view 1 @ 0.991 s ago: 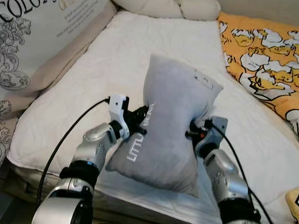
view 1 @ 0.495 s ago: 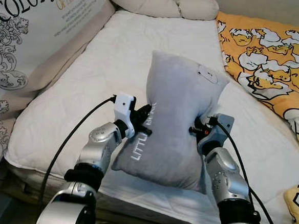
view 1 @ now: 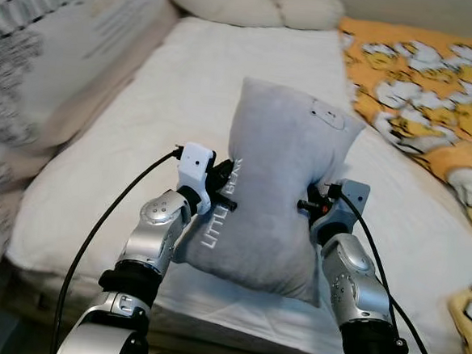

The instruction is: Clean up the room

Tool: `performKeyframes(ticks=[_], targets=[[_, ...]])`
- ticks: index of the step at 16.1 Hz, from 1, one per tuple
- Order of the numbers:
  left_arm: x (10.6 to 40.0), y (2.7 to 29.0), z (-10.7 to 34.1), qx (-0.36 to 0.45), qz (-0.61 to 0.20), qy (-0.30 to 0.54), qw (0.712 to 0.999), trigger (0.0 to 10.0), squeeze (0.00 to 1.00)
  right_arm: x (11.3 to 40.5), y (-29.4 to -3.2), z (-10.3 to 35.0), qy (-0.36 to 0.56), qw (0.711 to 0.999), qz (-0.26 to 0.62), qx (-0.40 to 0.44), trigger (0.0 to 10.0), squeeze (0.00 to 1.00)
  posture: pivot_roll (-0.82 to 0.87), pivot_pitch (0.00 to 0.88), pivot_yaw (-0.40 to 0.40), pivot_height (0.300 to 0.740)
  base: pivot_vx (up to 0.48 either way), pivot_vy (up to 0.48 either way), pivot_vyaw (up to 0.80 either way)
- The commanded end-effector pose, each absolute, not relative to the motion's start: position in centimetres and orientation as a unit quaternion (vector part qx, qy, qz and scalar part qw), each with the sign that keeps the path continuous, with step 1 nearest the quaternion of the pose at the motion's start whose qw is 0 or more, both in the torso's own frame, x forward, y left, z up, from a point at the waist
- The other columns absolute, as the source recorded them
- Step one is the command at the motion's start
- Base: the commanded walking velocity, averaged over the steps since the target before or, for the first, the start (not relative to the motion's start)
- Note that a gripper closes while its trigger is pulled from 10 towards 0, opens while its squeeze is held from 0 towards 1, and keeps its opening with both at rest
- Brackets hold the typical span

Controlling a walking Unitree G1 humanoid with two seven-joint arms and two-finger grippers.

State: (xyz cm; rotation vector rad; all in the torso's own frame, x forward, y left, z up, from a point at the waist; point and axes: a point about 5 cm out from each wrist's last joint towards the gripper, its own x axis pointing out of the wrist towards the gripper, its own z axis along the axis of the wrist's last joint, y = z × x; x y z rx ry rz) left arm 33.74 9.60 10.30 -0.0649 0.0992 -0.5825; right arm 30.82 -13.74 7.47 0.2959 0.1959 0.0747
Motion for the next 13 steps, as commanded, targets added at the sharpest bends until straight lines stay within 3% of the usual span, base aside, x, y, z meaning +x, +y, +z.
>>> performKeyframes(ticks=[1, 3, 6, 13], targets=[[33.90, 8.83, 11.20, -0.015, -0.301, 0.032, 0.953, 10.0, 0.00, 31.23, -13.46, 8.40, 0.079, 0.985, 0.037, 0.147, 10.0, 0.00, -0.02, 0.000, 0.018, 0.740, 0.000, 0.401, 0.00], [33.94, 8.96, 11.20, -0.011, -0.297, 0.032, 0.954, 10.0, 0.00, 31.14, -13.23, 8.40, 0.078, 0.985, 0.037, 0.148, 10.0, 0.00, -0.02, 0.000, 0.022, 0.740, 0.000, 0.403, 0.00], [34.19, 9.12, 11.35, -0.007, -0.295, 0.032, 0.955, 10.0, 0.00, 31.11, -13.21, 8.39, 0.078, 0.985, 0.036, 0.146, 10.0, 0.00, -0.03, 0.000, 0.032, 0.740, 0.000, 0.406, -0.72], [34.53, 9.39, 11.51, 0.001, -0.288, 0.032, 0.957, 10.0, 0.00, 31.24, -13.23, 8.47, 0.079, 0.986, 0.034, 0.142, 10.0, 0.00, -0.03, 0.000, 0.025, 0.740, 0.000, 0.432, 0.00]])
